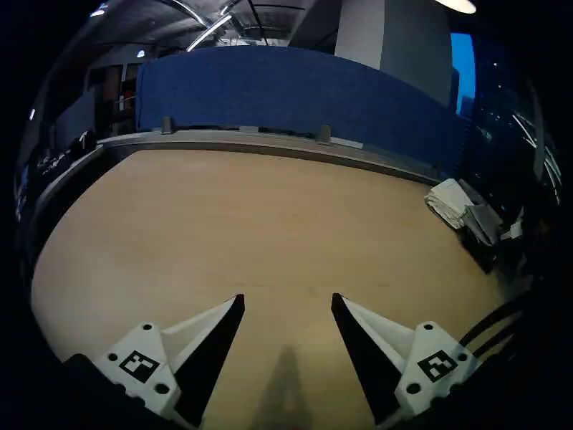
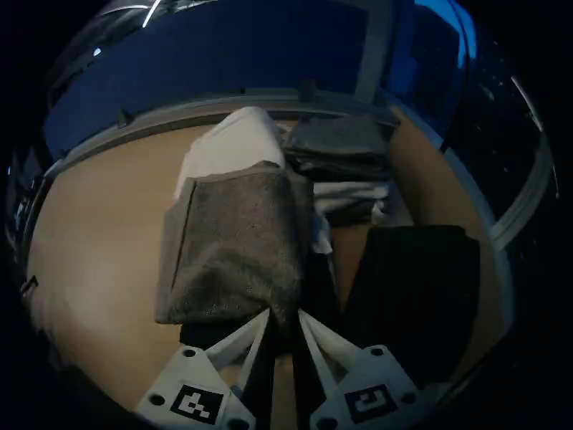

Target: Fold towel

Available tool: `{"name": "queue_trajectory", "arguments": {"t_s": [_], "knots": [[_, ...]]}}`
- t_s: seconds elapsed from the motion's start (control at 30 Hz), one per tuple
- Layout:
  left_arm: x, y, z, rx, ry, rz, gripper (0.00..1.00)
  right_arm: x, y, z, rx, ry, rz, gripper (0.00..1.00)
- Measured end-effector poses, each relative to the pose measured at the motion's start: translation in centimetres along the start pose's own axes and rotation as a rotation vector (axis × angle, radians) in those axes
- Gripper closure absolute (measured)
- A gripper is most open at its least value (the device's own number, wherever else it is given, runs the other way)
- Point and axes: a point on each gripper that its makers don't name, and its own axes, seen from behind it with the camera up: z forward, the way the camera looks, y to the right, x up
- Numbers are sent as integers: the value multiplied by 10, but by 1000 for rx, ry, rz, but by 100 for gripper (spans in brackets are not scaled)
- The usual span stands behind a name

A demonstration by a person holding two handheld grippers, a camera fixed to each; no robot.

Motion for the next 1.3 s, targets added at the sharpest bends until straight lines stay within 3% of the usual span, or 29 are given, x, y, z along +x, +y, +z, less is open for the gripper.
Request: {"name": "queue_trajectory", "arguments": {"t_s": [0.03,0.17,0.27,0.3,0.5,0.8,1.0,1.3], "knots": [[0,0,-1,0,2,0,10,0,3,-1,-10,1,-10,76],[4,2,-4,-1,12,1,10,0,12,-5,-59,6,-55,26],[10,6,-6,-4,30,0,10,2,16,-11,-90,20,-84,3],[13,7,-7,-6,37,0,10,3,17,-13,-97,28,-91,0],[24,14,-8,-17,74,11,10,30,-2,-34,-81,165,-58,0],[38,21,-12,-36,116,45,10,53,-77,-67,-13,371,-26,0],[44,18,-16,-36,149,76,10,44,-138,-78,48,467,4,0],[50,-3,-33,-14,287,121,10,1,-219,-87,141,587,11,0]]}}
